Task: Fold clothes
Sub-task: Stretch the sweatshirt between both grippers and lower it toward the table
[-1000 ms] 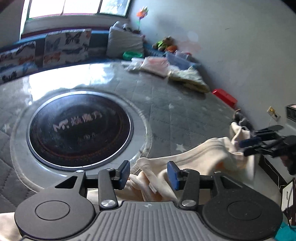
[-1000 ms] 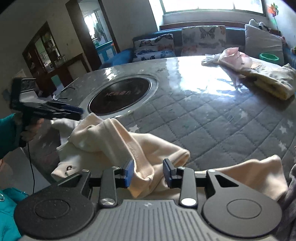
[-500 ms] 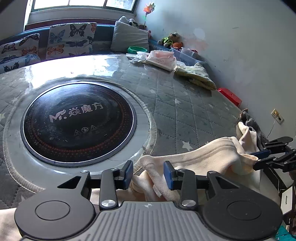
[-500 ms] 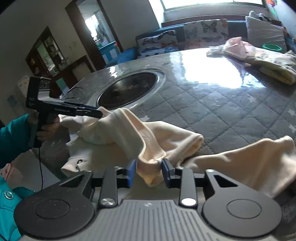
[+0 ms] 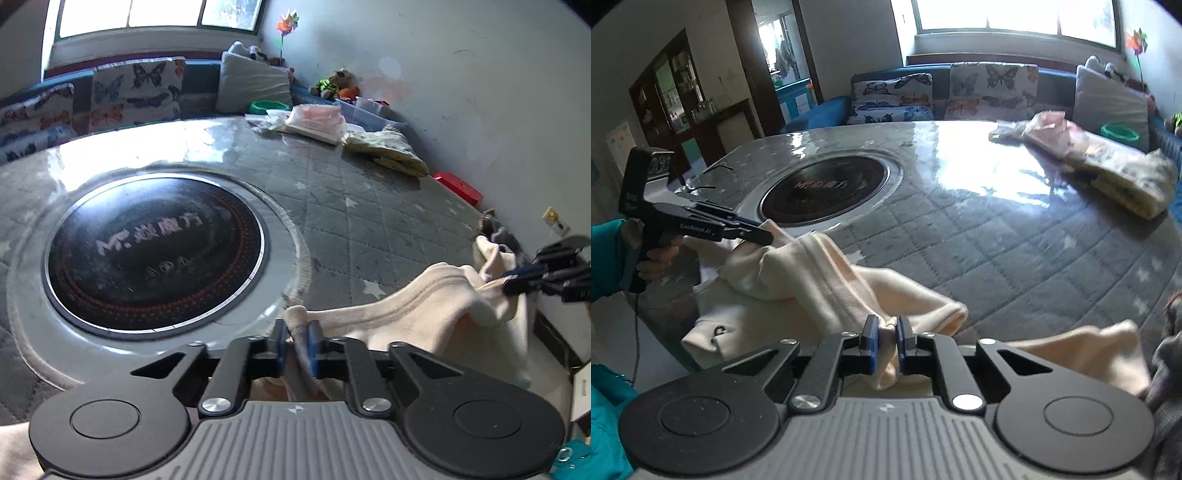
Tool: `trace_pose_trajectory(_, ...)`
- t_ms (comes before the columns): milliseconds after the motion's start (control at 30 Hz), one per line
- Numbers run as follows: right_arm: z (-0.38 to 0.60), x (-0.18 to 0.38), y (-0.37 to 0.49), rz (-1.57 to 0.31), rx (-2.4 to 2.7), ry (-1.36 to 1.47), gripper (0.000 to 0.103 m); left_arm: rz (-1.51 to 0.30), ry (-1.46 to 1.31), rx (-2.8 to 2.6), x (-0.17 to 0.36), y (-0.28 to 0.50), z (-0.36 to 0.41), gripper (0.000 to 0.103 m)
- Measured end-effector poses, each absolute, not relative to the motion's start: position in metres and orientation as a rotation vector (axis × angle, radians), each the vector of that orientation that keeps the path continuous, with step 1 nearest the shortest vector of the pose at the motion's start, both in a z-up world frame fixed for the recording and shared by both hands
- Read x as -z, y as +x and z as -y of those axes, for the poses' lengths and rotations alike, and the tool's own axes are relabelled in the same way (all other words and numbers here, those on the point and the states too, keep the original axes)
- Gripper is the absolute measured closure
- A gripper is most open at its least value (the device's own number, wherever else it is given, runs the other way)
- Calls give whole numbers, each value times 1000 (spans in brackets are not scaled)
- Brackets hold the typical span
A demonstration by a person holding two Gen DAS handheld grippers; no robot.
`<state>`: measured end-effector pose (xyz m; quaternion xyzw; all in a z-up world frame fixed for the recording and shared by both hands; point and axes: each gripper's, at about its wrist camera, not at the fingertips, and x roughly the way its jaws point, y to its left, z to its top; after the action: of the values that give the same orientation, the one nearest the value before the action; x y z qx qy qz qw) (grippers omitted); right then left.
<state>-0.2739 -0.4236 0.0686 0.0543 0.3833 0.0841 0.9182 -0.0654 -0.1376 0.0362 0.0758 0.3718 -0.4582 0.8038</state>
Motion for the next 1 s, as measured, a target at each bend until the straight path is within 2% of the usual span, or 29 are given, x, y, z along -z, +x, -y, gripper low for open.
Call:
trace_pose_trajectory(200, 430, -85, -242, -749, -130, 9, 95, -704, 155, 905, -56, -53, 136, 94)
trace_pose_trajectory(467, 435, -89, -153, -715, -21, -45, 95, -600, 168, 776, -81, -4, 143, 94)
trace_pose_trajectory(667, 430, -70, -90, -709, 48, -64, 95, -629, 192, 686, -63, 37, 160, 94)
trace_pose_trajectory(1000, 428, -40, -54, -746, 178, -99, 95, -675, 158, 646, -36, 67, 163, 94)
